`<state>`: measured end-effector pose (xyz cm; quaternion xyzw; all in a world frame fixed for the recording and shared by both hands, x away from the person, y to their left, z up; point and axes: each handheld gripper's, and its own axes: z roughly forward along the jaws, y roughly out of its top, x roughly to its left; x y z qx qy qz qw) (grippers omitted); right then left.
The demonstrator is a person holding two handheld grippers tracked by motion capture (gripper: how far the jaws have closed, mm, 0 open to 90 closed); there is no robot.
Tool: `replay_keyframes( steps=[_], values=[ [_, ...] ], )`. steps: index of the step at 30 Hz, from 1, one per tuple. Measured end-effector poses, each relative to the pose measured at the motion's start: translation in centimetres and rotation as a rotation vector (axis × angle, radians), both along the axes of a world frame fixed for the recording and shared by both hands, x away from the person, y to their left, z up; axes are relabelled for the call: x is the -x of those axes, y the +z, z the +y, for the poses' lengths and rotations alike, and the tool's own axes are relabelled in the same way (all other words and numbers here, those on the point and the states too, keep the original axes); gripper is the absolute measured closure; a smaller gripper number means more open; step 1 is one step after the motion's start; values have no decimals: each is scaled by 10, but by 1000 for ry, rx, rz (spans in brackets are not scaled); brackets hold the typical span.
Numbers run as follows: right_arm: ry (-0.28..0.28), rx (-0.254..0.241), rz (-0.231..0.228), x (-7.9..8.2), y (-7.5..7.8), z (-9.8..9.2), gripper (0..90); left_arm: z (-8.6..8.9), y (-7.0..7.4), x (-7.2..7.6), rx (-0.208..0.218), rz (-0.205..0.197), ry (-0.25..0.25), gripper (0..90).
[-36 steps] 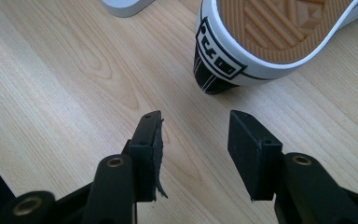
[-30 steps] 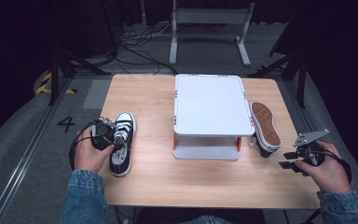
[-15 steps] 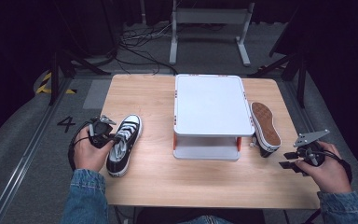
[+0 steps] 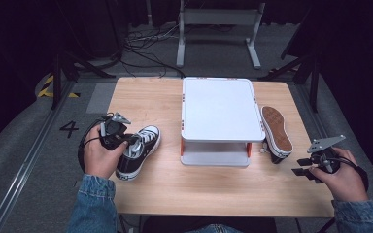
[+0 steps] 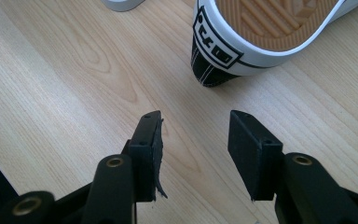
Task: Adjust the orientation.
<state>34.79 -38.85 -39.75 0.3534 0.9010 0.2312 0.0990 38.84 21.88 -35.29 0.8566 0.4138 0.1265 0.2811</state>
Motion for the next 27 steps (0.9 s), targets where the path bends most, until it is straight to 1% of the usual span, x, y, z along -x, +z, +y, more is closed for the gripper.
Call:
replay_keyframes(
  steps=[1,3,8,10,11,13,16,17,18,21,22,25,27],
  values=[
    [0,0,0,0,0,0,554,-1,3,0,5,-10,-9,802],
    [-2,0,-1,0,0,0,555,-2,9,1,19,-18,-8,801],
    [-6,-3,2,1,0,-1,555,-5,22,3,48,-39,14,802],
    [-6,-3,3,1,0,-1,555,-6,28,2,55,-54,14,801],
    [-3,-3,0,0,0,-1,554,-7,31,2,66,-56,17,802],
    [-4,-5,-1,0,0,-1,554,-9,36,2,72,-67,9,801],
    [-4,-7,0,0,0,-2,555,-11,46,2,81,-75,13,802],
    [-4,-7,0,0,0,-2,555,-12,49,2,84,-90,14,802],
    [-4,-7,-1,0,0,-2,555,-12,52,2,82,-94,12,802],
    [-4,-7,-2,1,1,-2,555,-15,63,1,91,-124,18,802],
    [-4,-8,-4,1,1,-2,555,-16,66,1,100,-124,19,802],
    [-9,-11,-3,2,1,-2,555,-20,76,-1,110,-143,23,802],
    [-9,-10,-5,2,2,-3,555,-22,83,-3,107,-150,22,803]
  ],
)
